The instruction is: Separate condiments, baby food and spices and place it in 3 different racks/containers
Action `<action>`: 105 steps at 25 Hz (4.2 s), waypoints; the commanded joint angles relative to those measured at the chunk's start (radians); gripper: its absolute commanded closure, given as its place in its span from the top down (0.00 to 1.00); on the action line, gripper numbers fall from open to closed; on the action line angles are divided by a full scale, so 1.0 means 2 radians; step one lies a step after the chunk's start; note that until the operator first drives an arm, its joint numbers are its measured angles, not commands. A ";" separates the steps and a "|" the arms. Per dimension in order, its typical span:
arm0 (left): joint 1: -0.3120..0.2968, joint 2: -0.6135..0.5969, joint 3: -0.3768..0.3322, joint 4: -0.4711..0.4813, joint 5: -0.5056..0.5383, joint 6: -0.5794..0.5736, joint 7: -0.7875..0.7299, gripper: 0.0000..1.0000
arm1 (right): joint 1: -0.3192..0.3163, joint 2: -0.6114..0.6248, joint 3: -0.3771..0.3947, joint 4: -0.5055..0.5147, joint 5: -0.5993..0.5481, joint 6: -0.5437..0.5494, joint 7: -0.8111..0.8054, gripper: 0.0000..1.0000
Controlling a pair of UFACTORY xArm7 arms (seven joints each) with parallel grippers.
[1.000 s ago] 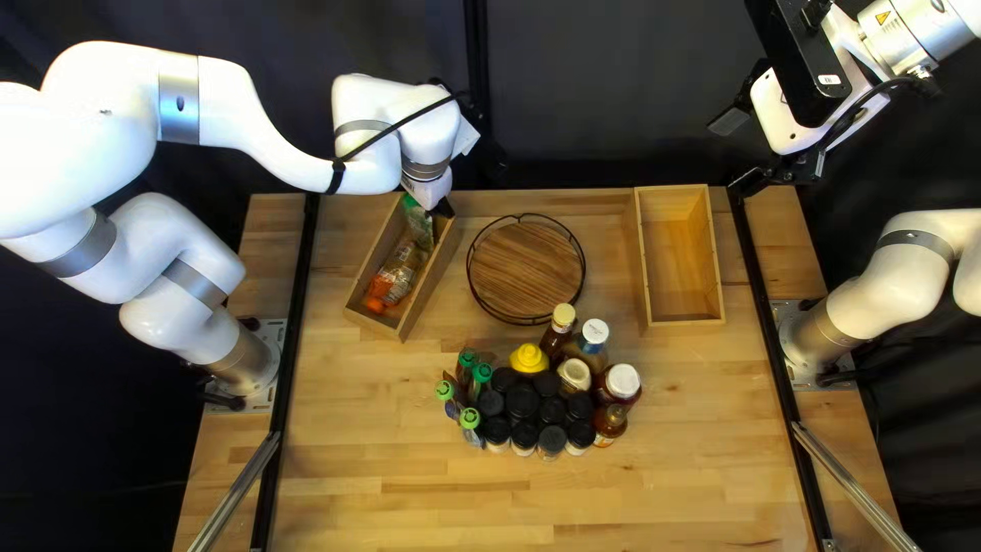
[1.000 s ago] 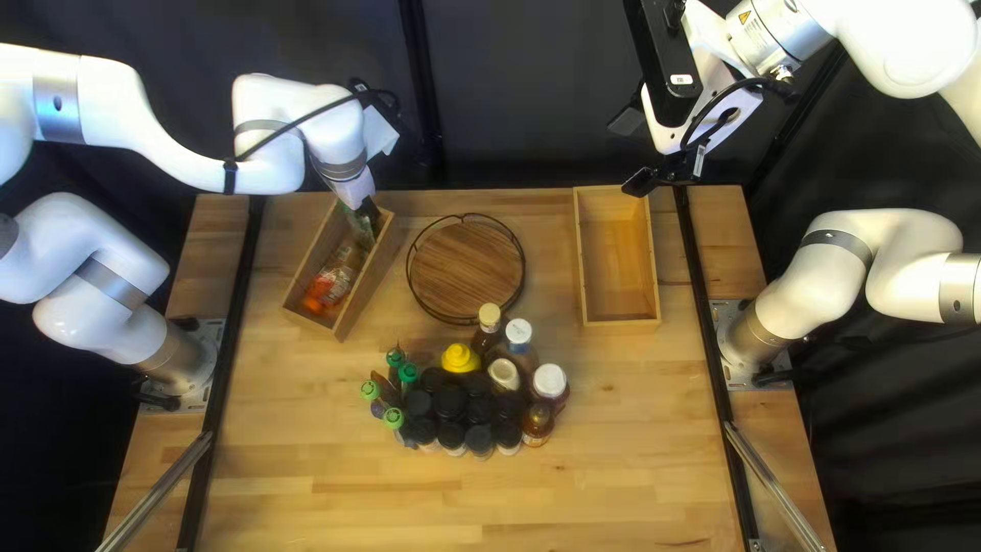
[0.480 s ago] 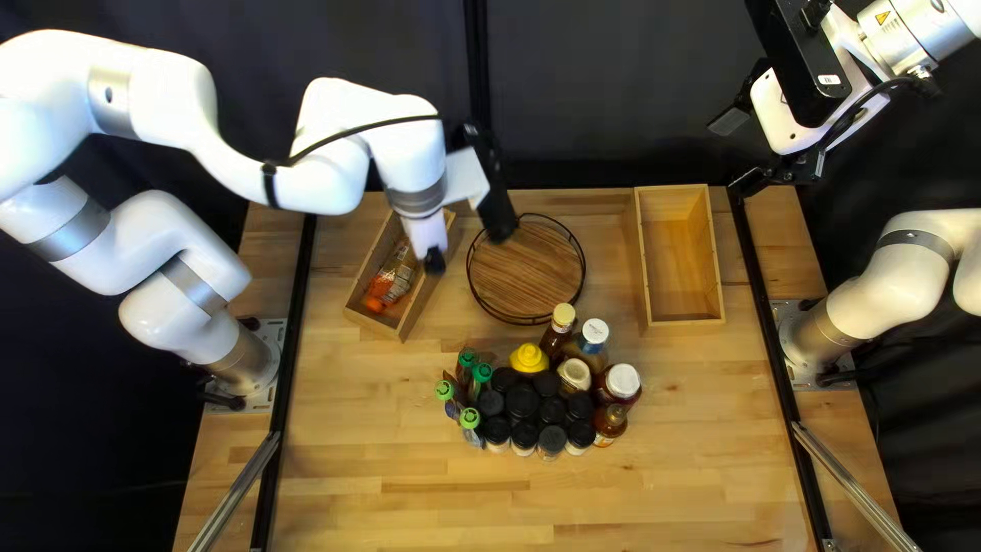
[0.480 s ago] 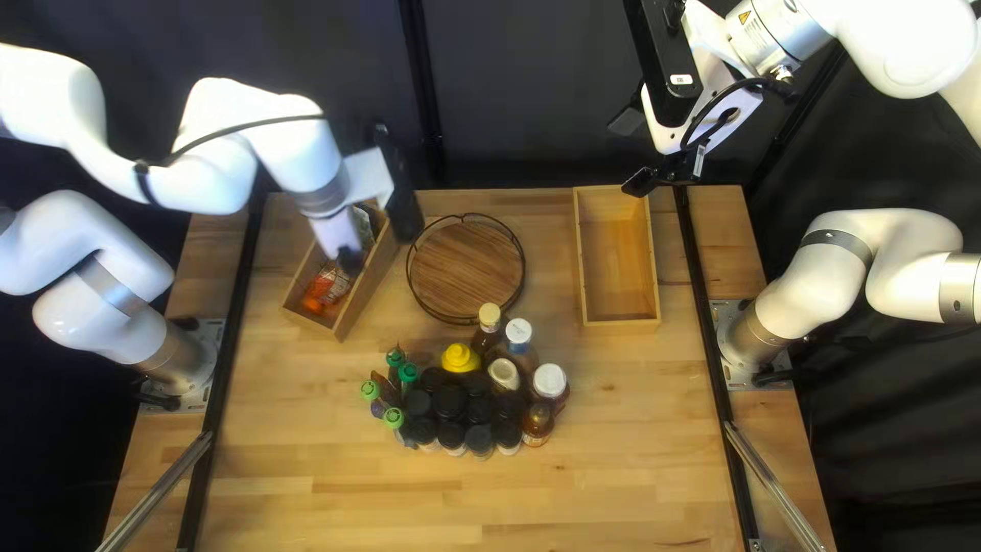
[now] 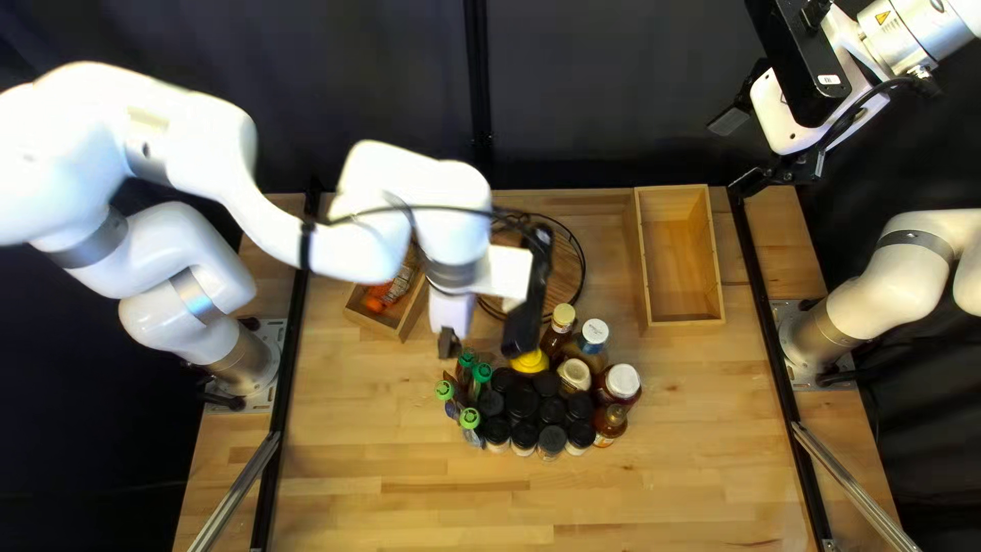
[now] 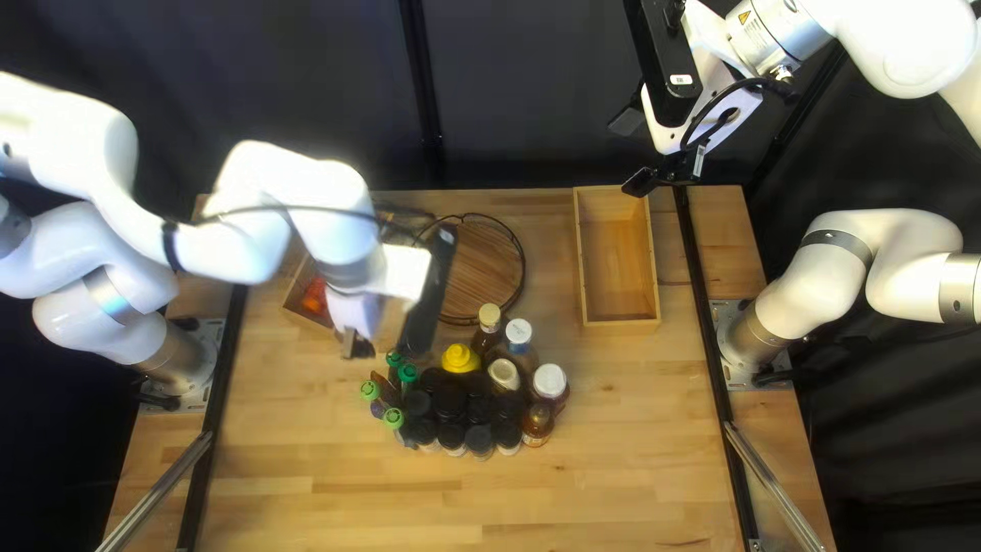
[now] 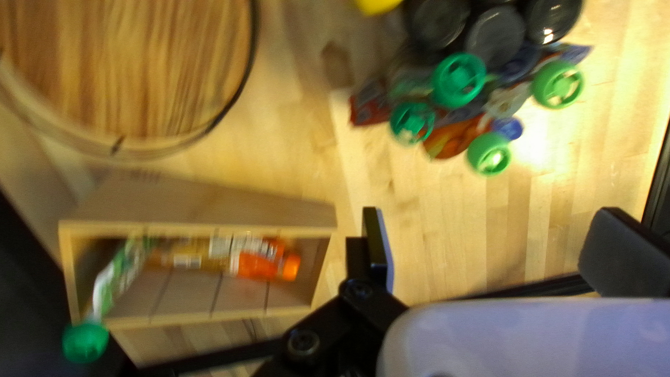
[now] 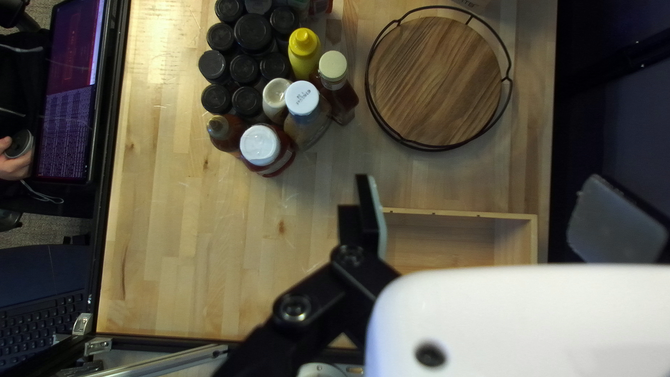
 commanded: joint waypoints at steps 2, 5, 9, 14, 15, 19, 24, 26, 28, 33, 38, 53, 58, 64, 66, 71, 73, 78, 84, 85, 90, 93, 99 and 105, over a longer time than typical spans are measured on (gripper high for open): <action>-0.007 0.025 -0.007 -0.027 0.012 -0.052 -0.013 1.00 | 0.000 0.000 0.000 0.000 0.000 0.000 0.000 1.00; -0.009 0.054 -0.006 -0.033 0.004 -0.070 -0.012 1.00 | 0.000 0.000 0.000 0.000 0.000 0.000 0.000 1.00; -0.007 0.085 -0.005 -0.030 -0.011 -0.074 -0.006 1.00 | 0.000 0.000 0.000 0.000 0.000 0.000 0.000 1.00; 0.000 0.116 -0.005 -0.021 -0.032 -0.071 0.008 1.00 | 0.000 0.000 0.000 0.000 0.000 0.000 0.000 1.00; 0.002 0.124 -0.006 -0.018 -0.038 -0.069 0.014 1.00 | 0.000 0.000 0.000 0.000 0.000 0.000 0.000 1.00; 0.011 0.153 -0.010 -0.006 -0.057 -0.066 0.029 0.98 | 0.000 0.000 0.000 0.000 0.000 0.000 0.000 1.00; 0.009 0.160 -0.012 -0.012 -0.059 -0.068 0.026 0.32 | 0.000 0.000 0.000 0.000 0.000 0.000 0.000 1.00; 0.007 0.158 -0.012 -0.014 -0.056 -0.068 0.022 0.12 | 0.000 0.000 0.000 0.000 0.000 0.000 0.000 1.00; 0.005 0.155 -0.012 -0.014 -0.053 -0.065 0.020 0.08 | 0.000 0.000 0.000 0.000 0.000 0.000 0.000 1.00; 0.004 0.152 -0.010 0.012 -0.044 -0.039 0.016 0.07 | 0.000 0.000 0.000 0.000 0.000 0.000 0.000 1.00; 0.008 0.148 -0.002 0.082 -0.028 0.023 0.013 0.04 | 0.000 0.000 0.000 0.000 0.000 0.000 0.000 1.00; 0.013 -0.026 -0.010 0.104 0.153 0.155 -0.066 0.01 | 0.000 0.000 0.000 0.000 0.000 0.000 0.000 1.00; 0.042 -0.110 -0.038 0.042 0.212 0.169 -0.094 0.03 | 0.000 0.000 0.000 0.000 0.000 0.000 0.000 1.00; 0.082 -0.200 -0.063 -0.040 0.260 0.179 -0.104 0.02 | 0.000 0.000 0.000 0.000 0.000 0.000 0.000 1.00; 0.089 -0.217 -0.068 -0.058 0.268 0.180 -0.104 0.00 | 0.000 0.000 0.000 0.000 0.000 0.000 0.000 1.00; 0.112 -0.249 -0.075 -0.104 0.292 0.186 -0.110 0.00 | 0.000 0.000 0.000 0.000 0.000 0.000 0.000 1.00; 0.117 -0.250 -0.071 -0.115 0.298 0.186 -0.112 0.00 | 0.000 0.000 0.000 0.000 0.000 0.000 0.000 1.00; 0.124 -0.239 -0.047 -0.134 0.314 0.169 -0.109 0.00 | 0.000 0.000 0.000 0.000 0.000 0.000 0.000 1.00; 0.127 -0.212 -0.016 -0.141 0.320 0.143 -0.129 0.11 | 0.000 0.000 0.000 0.000 0.000 0.000 0.000 1.00; 0.129 -0.203 -0.009 -0.144 0.321 0.135 -0.143 0.10 | 0.000 0.000 0.000 0.000 0.000 0.000 0.000 1.00; 0.129 -0.173 0.005 -0.144 0.315 0.123 -0.176 0.03 | 0.000 0.000 0.000 0.000 0.000 0.000 0.000 1.00; 0.126 -0.149 0.019 -0.137 0.309 0.116 -0.186 0.04 | 0.000 0.000 0.000 0.000 0.000 0.000 0.000 1.00; 0.104 -0.079 0.057 -0.111 0.278 0.088 -0.182 0.72 | 0.000 0.000 0.000 0.000 0.000 0.000 0.000 1.00; 0.082 -0.028 0.078 -0.068 0.230 0.081 -0.146 1.00 | 0.000 0.000 0.000 0.000 0.000 0.000 0.000 1.00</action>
